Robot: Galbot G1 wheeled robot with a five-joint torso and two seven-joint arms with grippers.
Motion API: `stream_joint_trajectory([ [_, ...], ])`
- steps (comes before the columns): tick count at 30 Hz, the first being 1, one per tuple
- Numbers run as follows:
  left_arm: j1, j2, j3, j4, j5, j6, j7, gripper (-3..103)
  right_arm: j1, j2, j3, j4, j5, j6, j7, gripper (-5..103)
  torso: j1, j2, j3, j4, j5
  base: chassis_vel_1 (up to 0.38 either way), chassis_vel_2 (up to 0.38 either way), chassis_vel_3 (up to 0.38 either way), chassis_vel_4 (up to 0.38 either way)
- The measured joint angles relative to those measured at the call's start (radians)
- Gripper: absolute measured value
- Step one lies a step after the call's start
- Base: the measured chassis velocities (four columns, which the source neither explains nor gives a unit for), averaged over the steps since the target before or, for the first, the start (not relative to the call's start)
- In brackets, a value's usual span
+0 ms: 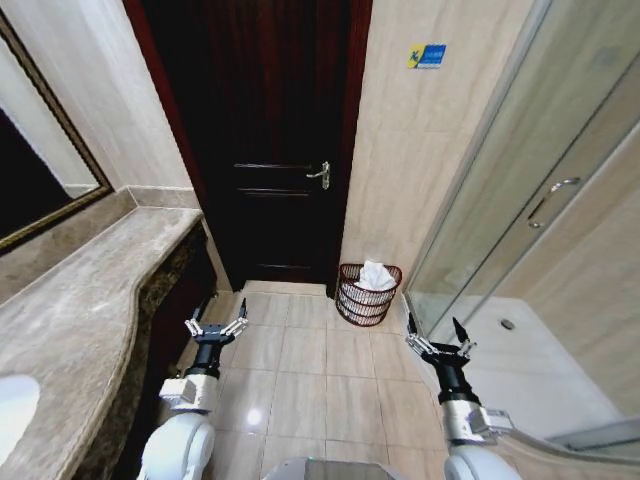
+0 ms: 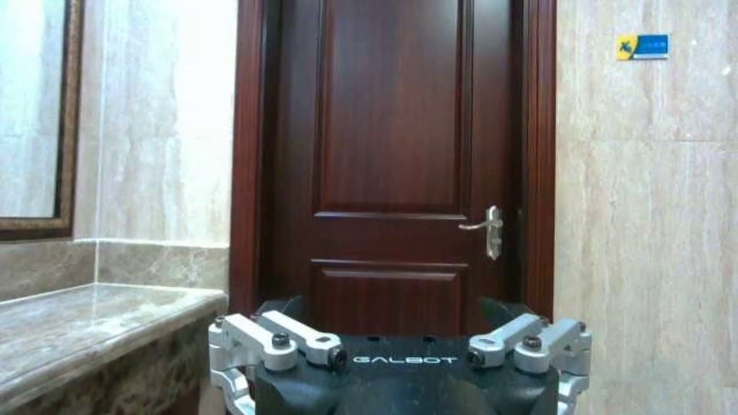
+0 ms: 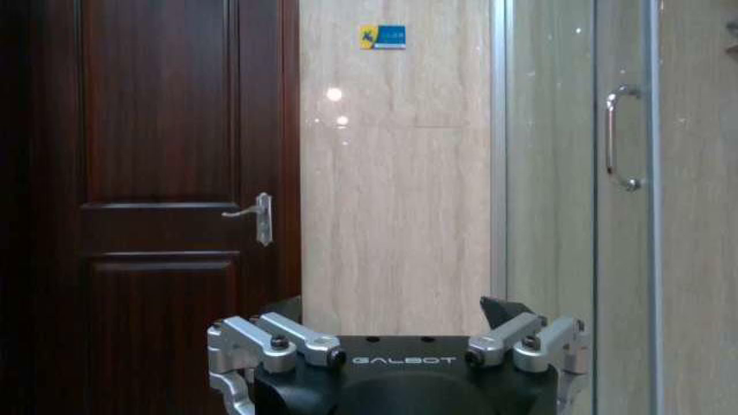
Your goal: Discard the used towel into the hamper.
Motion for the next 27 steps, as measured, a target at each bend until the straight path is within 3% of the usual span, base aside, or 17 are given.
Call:
stream_joint_trajectory([
  [27, 0.0, 0.0, 0.0, 0.0, 0.0, 0.0, 0.0, 100, 0.0, 0.0, 0.0, 0.0, 0.0, 0.0, 0.0, 100, 0.0, 0.0, 0.0, -0.0002, 0.0001, 0.134, -0.132, -0.139, 0.139],
])
